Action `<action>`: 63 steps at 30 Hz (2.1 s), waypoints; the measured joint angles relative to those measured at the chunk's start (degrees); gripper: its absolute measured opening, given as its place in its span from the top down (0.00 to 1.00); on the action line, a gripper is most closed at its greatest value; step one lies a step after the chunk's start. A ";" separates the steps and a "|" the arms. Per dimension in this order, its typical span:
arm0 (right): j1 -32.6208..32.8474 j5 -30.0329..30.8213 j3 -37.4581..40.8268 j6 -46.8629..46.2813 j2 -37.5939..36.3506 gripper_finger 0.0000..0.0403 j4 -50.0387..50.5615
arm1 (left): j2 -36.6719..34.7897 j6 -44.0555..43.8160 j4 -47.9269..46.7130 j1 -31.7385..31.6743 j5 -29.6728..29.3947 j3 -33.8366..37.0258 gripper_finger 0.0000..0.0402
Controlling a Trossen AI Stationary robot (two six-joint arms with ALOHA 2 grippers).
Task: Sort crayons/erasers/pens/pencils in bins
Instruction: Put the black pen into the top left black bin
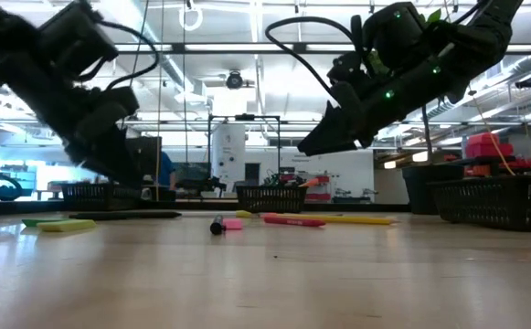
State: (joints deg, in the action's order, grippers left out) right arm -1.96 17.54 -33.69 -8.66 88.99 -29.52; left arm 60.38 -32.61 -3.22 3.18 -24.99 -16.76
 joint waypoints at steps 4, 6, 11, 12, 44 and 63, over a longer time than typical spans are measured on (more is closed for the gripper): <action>0.00 0.37 0.02 -0.23 0.00 0.52 0.90 | 0.00 -0.12 11.34 1.95 0.57 4.98 0.60; 0.00 1.03 0.02 -0.28 0.00 0.52 1.18 | 0.00 0.26 14.37 2.61 -0.44 6.41 0.60; 0.00 3.42 0.02 -0.66 0.00 0.52 1.66 | 0.04 0.60 16.51 5.00 -5.37 9.30 0.61; 0.00 3.79 0.02 -0.64 0.00 0.52 1.66 | 0.04 0.55 16.85 5.54 -6.66 9.75 0.62; -0.11 6.34 0.04 -1.98 0.00 0.52 3.19 | 28.65 -6.84 29.28 13.44 -17.62 6.43 0.78; 0.28 6.19 0.04 -1.53 0.00 0.52 4.53 | 21.45 2.14 10.38 9.69 -15.63 -5.22 0.89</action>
State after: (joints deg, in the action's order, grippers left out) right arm -1.67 23.73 -33.65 -10.18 88.99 -24.98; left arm 81.82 -30.47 7.16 12.87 -40.62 -21.98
